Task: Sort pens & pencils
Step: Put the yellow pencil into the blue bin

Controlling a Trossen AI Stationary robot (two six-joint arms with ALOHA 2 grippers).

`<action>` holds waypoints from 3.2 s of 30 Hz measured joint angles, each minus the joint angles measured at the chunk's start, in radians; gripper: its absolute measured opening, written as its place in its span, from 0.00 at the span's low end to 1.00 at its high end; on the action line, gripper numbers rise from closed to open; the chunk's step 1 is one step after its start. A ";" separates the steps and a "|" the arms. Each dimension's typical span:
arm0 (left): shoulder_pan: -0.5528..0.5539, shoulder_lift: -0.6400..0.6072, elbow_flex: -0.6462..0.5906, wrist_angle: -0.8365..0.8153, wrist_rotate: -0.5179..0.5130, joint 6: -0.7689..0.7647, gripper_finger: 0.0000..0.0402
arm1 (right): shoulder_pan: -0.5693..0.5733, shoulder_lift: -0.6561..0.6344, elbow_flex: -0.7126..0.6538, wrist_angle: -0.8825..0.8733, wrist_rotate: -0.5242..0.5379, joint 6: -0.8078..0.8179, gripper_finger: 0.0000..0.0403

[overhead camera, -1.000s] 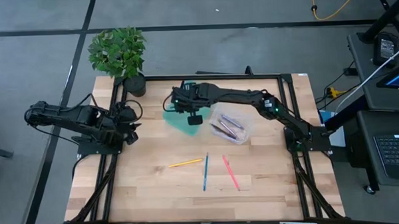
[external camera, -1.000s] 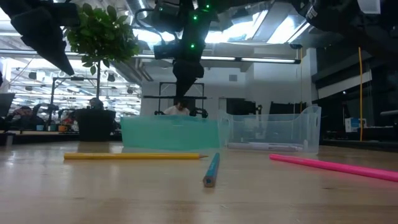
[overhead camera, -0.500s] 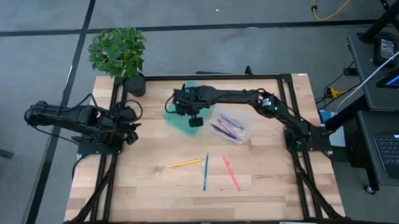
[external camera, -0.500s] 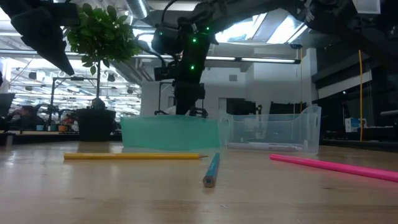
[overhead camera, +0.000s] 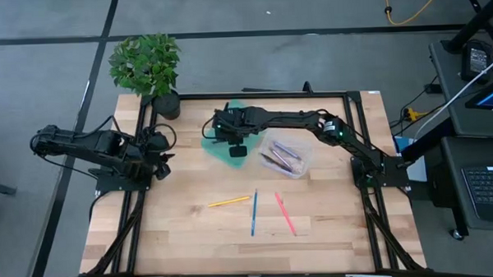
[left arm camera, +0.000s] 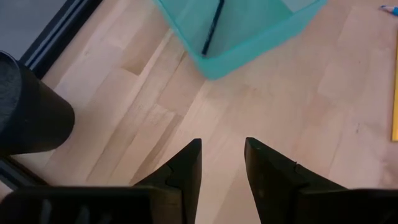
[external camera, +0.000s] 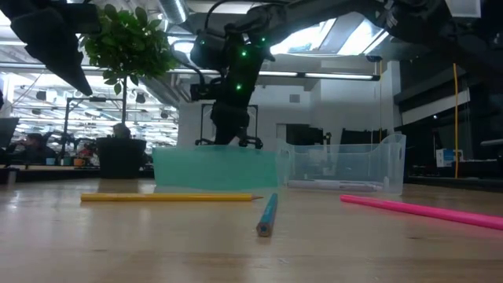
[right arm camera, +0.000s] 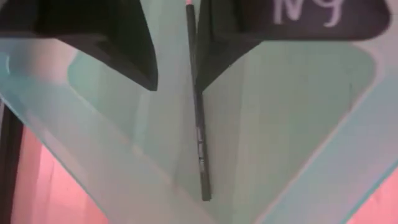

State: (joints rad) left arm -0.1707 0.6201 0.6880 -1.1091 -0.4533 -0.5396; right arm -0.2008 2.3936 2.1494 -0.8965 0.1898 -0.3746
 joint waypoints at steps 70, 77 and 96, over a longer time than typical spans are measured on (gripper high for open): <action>0.000 0.000 0.000 -0.003 0.055 -0.009 0.29 | 0.369 -0.007 -0.261 0.270 -0.351 0.480 0.31; 0.000 0.000 0.000 -0.003 0.055 -0.009 0.29 | 0.370 -0.007 -0.261 0.272 -0.345 0.533 0.31; 0.000 0.000 0.000 -0.003 0.055 -0.008 0.29 | 0.401 -0.007 -0.257 0.164 -0.212 0.609 0.31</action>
State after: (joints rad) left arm -0.1711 0.6199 0.6880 -1.1126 -0.3981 -0.5480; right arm 0.2001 2.3863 1.8923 -0.7324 -0.0225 0.2347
